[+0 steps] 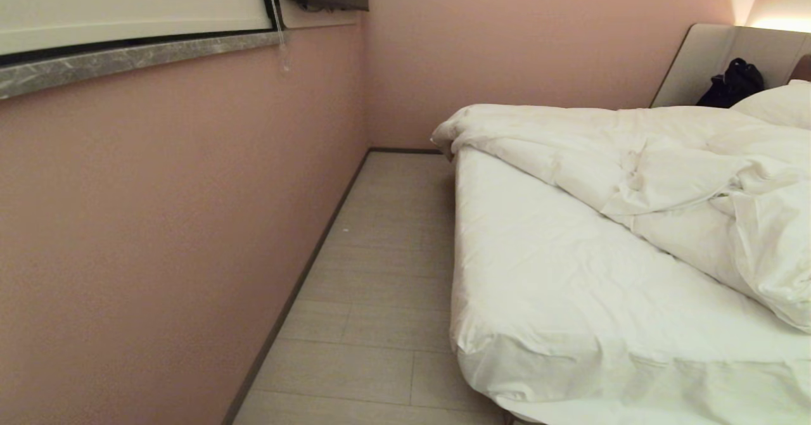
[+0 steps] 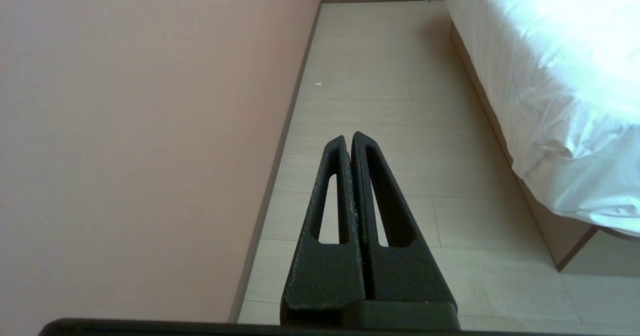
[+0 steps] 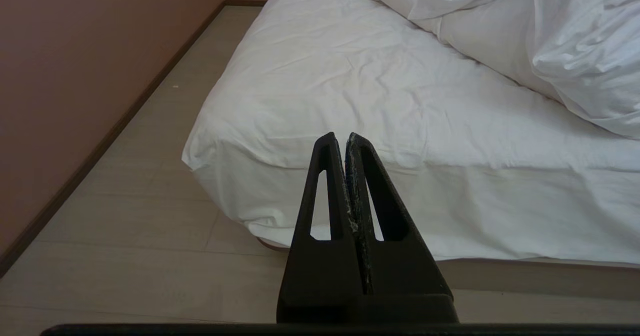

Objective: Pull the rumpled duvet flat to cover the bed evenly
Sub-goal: Hold the folded corner of the quilt

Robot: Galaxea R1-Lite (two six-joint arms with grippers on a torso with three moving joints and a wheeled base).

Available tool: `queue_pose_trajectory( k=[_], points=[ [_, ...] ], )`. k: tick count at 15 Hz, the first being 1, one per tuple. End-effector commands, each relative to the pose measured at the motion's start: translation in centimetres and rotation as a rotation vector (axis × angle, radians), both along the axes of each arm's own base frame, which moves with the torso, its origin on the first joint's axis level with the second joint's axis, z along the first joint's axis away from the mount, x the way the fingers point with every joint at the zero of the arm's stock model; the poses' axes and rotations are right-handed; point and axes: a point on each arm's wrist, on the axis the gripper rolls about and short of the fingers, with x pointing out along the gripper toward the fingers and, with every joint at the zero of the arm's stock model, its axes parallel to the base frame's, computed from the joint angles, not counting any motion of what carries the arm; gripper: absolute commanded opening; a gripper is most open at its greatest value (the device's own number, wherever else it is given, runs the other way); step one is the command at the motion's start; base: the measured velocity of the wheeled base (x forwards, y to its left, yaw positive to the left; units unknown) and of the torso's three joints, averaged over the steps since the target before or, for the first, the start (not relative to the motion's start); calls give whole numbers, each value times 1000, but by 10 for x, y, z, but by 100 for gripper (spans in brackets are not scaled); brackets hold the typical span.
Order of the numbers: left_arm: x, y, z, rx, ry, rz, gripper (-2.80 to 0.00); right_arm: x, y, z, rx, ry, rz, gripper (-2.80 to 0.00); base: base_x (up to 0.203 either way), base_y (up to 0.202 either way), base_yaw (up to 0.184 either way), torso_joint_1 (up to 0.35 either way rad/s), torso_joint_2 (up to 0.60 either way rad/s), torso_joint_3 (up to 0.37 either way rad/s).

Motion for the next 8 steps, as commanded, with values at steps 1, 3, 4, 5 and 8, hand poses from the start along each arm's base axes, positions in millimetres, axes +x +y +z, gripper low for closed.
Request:
queue_pose_trajectory(
  k=[1,3,4,5,8],
  points=[
    [0,0,0,0,1,1,-280,0,0,0,0,-1,1,-280,0,0,0,0,0,0],
    [0,0,0,-4,-1,1,-280,0,0,0,0,-1,0,-280,134,0,0,-1,2,5],
    [0,0,0,-6,0,3,-280,0,0,0,0,-1,0,-280,197,0,0,15,4,-1],
    [0,0,0,-6,0,3,-280,0,0,0,0,0,0,-280,200,0,0,2,-2,5],
    [0,0,0,-5,1,1,-280,0,0,0,0,-1,0,-280,195,0,1,2,1,2]
  ],
)
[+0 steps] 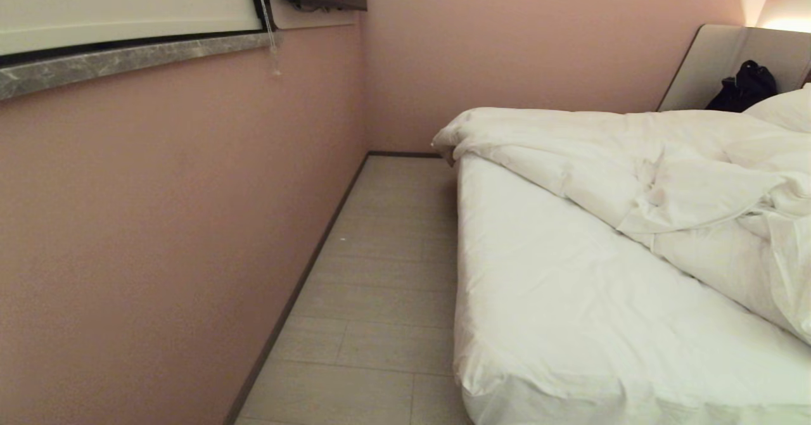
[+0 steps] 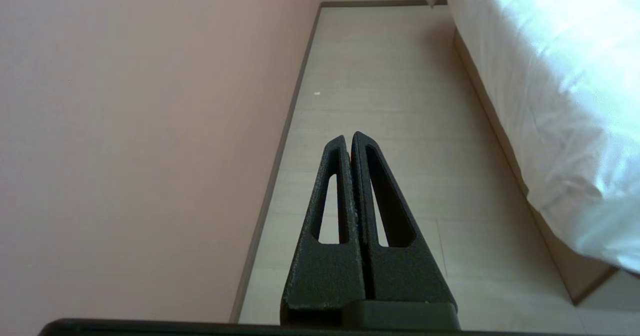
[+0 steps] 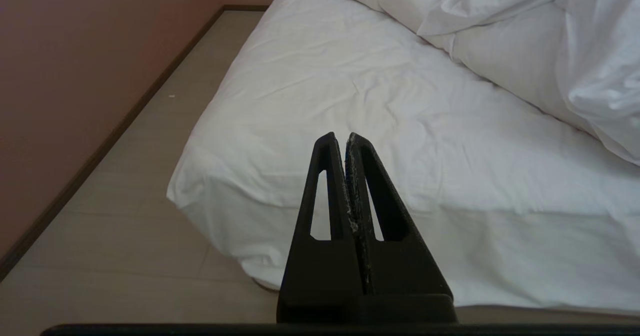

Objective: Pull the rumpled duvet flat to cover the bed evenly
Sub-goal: Hold the folded corner of the quilt

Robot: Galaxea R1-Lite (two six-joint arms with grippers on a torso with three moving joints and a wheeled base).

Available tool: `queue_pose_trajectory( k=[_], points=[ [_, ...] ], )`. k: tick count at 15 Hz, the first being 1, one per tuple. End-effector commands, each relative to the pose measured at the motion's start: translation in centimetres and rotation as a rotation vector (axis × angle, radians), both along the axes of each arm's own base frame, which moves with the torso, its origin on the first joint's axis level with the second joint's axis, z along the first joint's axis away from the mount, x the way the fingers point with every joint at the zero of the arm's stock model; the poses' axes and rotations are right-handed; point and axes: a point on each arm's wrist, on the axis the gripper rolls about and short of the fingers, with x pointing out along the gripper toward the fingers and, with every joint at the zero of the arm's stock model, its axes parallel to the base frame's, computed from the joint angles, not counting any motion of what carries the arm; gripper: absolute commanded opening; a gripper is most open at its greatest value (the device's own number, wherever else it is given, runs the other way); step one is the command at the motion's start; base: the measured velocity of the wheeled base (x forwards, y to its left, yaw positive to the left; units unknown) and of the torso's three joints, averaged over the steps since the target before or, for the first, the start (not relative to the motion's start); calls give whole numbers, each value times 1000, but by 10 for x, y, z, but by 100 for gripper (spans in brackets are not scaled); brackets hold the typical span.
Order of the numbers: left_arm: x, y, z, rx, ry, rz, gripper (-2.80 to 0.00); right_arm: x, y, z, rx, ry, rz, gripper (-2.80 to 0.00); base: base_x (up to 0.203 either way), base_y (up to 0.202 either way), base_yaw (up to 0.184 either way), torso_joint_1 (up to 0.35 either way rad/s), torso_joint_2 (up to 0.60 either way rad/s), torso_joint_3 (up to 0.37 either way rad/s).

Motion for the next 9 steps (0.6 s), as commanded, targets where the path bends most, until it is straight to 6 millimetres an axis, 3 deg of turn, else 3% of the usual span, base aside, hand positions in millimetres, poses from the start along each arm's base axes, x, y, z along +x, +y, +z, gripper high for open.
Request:
queue_pose_trajectory(
  k=[1,3,9],
  points=[
    [0,0,0,0,2,-1,-280,0,0,0,0,-1,0,-280,197,0,0,-6,2,0],
    [0,0,0,0,4,-1,-280,0,0,0,0,-1,0,-280,131,0,2,10,5,4],
    [0,0,0,3,2,-1,-280,0,0,0,0,-1,0,-280,0,0,0,0,0,0]
  ],
)
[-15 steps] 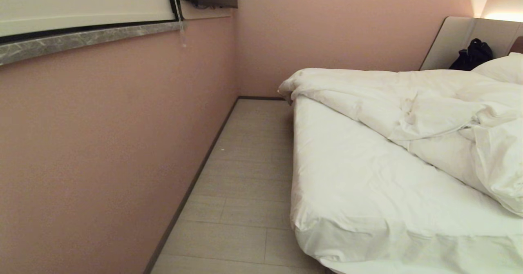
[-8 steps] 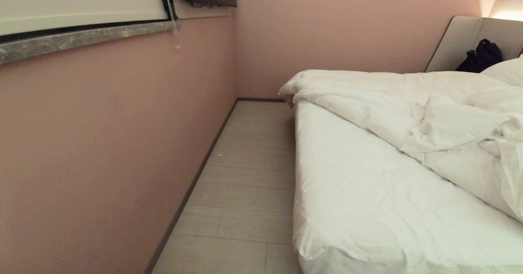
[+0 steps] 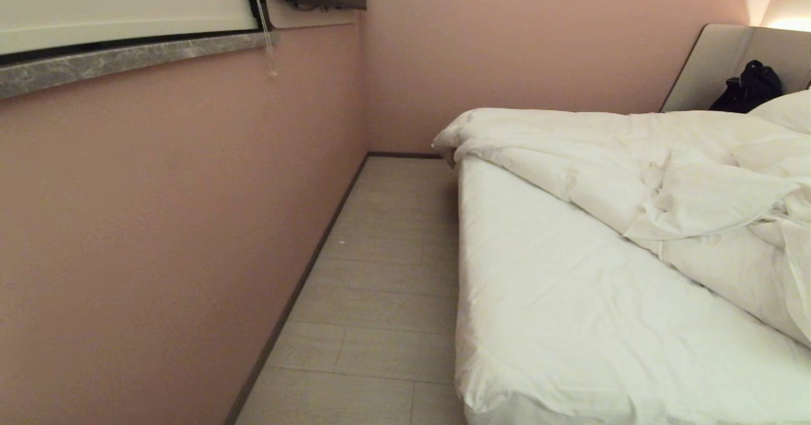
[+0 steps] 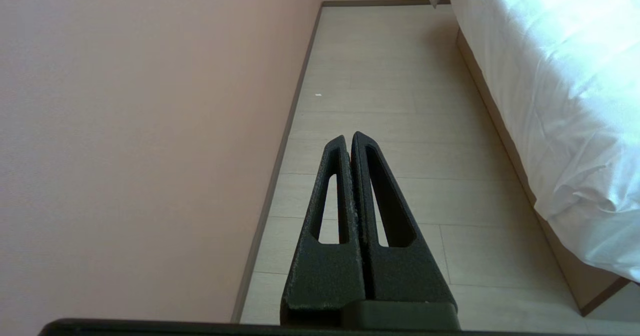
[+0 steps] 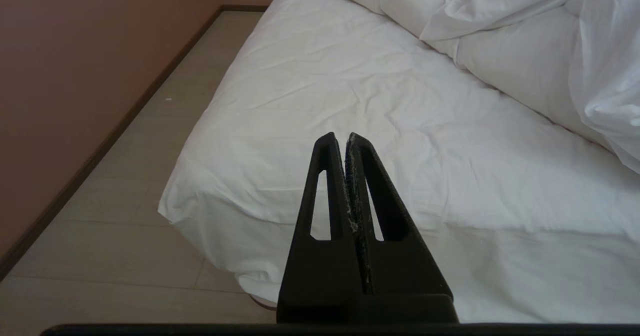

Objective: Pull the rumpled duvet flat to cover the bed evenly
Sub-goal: Hold the folded corner of the quilt

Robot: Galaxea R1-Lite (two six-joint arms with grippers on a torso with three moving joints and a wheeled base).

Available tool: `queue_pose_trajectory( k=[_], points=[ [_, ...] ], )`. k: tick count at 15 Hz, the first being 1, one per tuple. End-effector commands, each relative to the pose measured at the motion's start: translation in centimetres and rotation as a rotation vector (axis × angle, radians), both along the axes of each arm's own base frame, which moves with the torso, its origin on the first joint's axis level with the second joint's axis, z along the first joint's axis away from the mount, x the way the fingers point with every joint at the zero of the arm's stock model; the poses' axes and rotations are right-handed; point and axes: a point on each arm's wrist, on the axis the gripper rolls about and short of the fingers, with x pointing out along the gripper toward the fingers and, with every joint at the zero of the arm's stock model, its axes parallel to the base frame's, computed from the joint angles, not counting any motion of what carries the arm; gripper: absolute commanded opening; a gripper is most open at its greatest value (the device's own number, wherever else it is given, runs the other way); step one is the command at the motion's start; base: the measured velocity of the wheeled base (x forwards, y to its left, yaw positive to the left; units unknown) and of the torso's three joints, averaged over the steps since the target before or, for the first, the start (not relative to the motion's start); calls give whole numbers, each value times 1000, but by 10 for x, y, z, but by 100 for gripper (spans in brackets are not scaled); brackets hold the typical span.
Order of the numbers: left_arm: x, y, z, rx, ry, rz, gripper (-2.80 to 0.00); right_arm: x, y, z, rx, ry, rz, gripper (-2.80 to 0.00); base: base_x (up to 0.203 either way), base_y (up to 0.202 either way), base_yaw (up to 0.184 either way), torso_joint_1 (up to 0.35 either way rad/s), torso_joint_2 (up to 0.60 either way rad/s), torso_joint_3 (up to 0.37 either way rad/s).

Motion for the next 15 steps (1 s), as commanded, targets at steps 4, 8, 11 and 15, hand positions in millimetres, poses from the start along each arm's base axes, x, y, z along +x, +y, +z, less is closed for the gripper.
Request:
queue_pose_trajectory(
  k=[4,8,11,15],
  points=[
    [0,0,0,-1,0,0,-280,0,0,0,0,0,0,-280,0,0,0,0,0,0],
    [0,0,0,-3,2,1,-280,0,0,0,0,0,-1,-280,-5,-119,0,4,3,4],
    [0,0,0,-5,2,1,-280,0,0,0,0,0,-1,-280,0,-197,0,4,1,2],
    [0,0,0,-5,1,1,-280,0,0,0,0,0,-1,-280,0,-194,2,2,5,2]
  ],
)
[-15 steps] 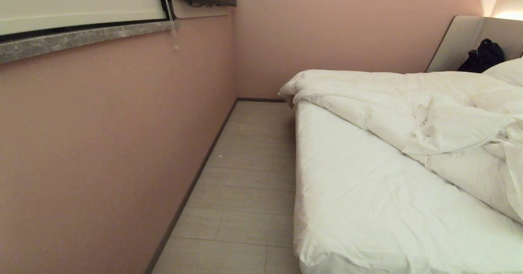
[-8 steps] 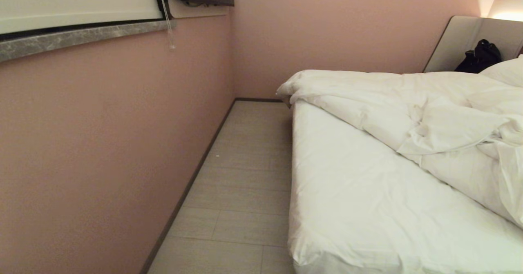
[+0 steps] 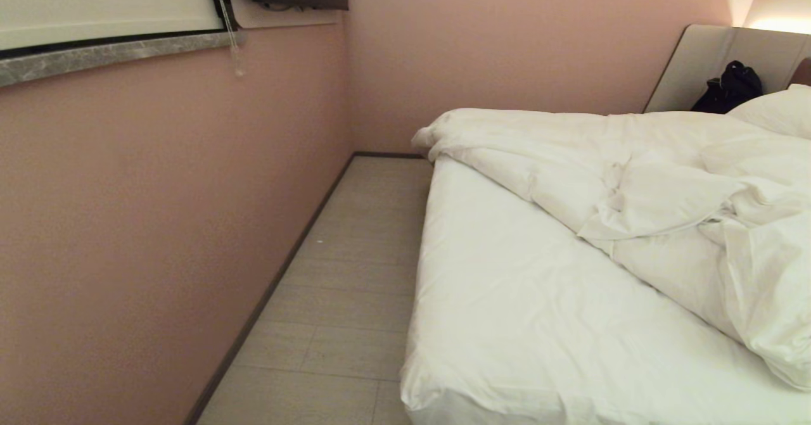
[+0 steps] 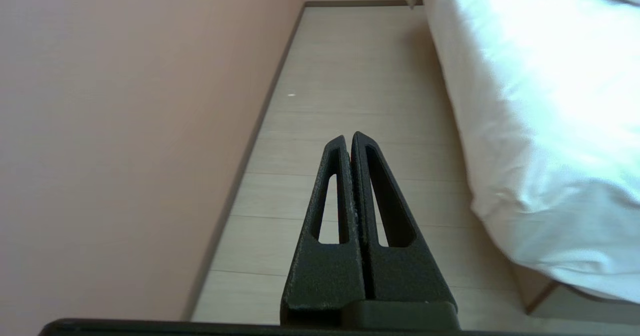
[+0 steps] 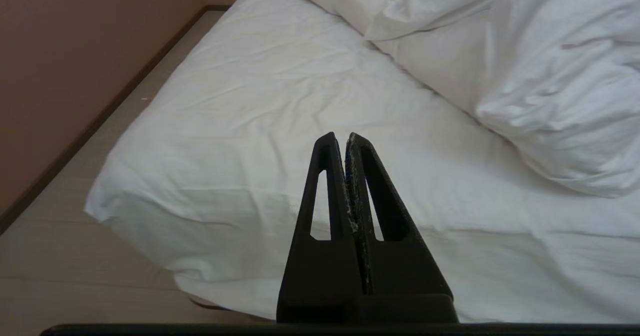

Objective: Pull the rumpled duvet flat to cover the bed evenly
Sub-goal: Hold the folded corner of the quilt

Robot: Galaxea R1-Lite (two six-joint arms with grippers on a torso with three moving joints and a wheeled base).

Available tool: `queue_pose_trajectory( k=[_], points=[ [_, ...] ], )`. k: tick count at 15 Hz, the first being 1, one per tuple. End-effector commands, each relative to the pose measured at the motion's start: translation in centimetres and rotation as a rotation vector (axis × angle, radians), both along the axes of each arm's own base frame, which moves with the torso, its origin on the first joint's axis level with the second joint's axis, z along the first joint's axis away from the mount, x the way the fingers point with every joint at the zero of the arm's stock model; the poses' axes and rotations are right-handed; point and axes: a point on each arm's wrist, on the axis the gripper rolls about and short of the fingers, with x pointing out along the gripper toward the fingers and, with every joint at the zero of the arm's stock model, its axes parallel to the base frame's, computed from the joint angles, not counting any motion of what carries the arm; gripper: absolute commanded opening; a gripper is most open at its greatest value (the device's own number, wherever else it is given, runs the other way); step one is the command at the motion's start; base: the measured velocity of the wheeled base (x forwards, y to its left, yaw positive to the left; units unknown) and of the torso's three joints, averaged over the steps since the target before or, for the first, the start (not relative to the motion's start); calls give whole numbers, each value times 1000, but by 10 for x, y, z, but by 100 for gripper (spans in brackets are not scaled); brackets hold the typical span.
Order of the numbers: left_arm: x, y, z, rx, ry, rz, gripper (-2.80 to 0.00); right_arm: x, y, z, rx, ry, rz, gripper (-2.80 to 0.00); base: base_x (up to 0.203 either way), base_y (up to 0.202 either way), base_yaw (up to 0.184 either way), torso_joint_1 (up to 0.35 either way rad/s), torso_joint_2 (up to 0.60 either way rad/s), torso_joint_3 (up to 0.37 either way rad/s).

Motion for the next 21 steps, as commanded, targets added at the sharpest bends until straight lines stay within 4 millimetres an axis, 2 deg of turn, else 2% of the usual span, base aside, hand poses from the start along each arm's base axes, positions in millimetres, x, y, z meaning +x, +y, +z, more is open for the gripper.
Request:
queue_pose_trajectory(
  k=[1,21],
  points=[
    [0,0,0,0,-1,0,-280,0,0,0,0,0,0,-280,0,-193,1,2,5,5],
    [0,0,0,2,-3,3,-280,0,0,0,0,1,1,-280,0,-194,0,1,2,2]
  ],
)
